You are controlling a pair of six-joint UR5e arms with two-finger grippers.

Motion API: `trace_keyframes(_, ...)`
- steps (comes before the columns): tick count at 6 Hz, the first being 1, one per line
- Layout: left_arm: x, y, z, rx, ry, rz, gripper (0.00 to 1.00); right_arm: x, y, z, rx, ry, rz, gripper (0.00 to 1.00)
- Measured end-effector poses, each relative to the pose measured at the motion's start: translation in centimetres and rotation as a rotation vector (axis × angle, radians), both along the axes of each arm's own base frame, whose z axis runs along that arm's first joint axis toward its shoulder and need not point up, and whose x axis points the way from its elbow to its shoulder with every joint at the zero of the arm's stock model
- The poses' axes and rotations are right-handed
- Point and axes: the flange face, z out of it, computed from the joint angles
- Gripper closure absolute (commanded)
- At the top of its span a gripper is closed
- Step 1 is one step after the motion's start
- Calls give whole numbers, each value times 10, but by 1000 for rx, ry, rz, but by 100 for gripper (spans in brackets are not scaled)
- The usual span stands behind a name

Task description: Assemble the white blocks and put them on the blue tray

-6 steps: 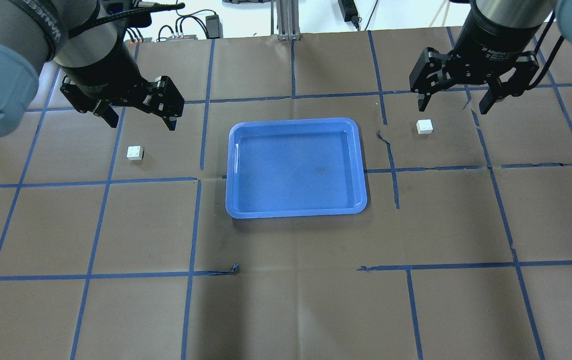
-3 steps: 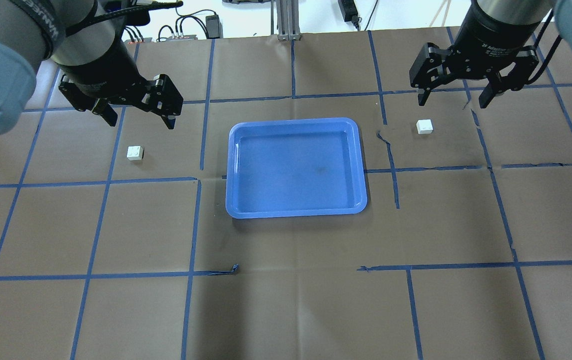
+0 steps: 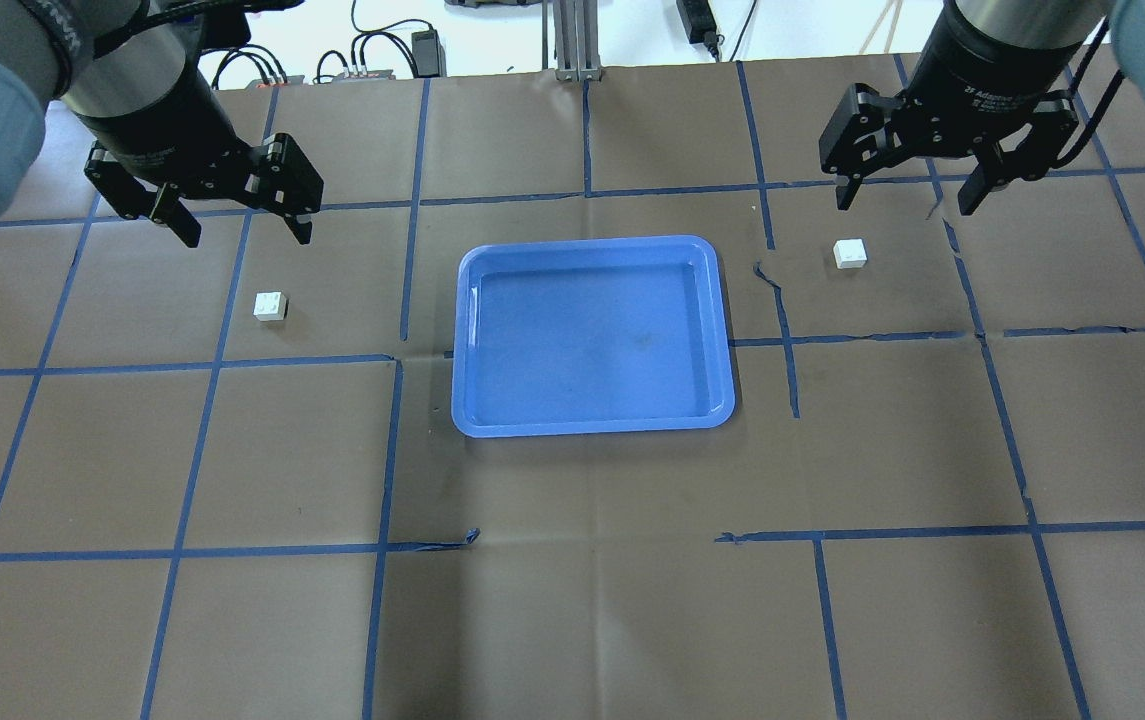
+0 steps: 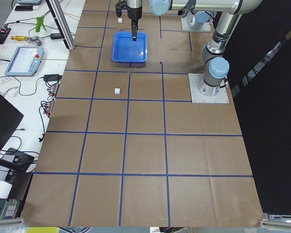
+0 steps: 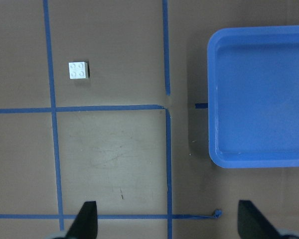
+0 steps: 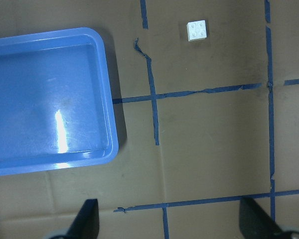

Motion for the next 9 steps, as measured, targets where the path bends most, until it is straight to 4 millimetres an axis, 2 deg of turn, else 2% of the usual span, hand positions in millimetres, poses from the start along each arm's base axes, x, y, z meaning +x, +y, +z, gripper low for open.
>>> trace_keyframes(1,25,-28,-28,15,2,19,1,0,0,0,-1,1,42,0)
trace_keyframes(2,49,-52,-60,26,5,29,1,0,0,0,-2,-2,162,0)
trace_keyframes(4,86,-92,-129,20,37,40,1,-2,-3,-2,-8,-1,562,0)
trace_keyframes(6,121,-117,-195,28,53,11,1,-9,-24,-13,-42,28,935,0)
trace_keyframes(7,128,-124,-222,27,55,-12,1,-26,-36,-19,-56,41,1107,0)
trace_keyframes(8,132,-126,-249,31,57,-36,1,-62,-50,-28,-52,40,1309,0)
trace_keyframes(9,133,-123,-272,52,59,-51,6,-100,-64,-39,-59,22,1476,0)
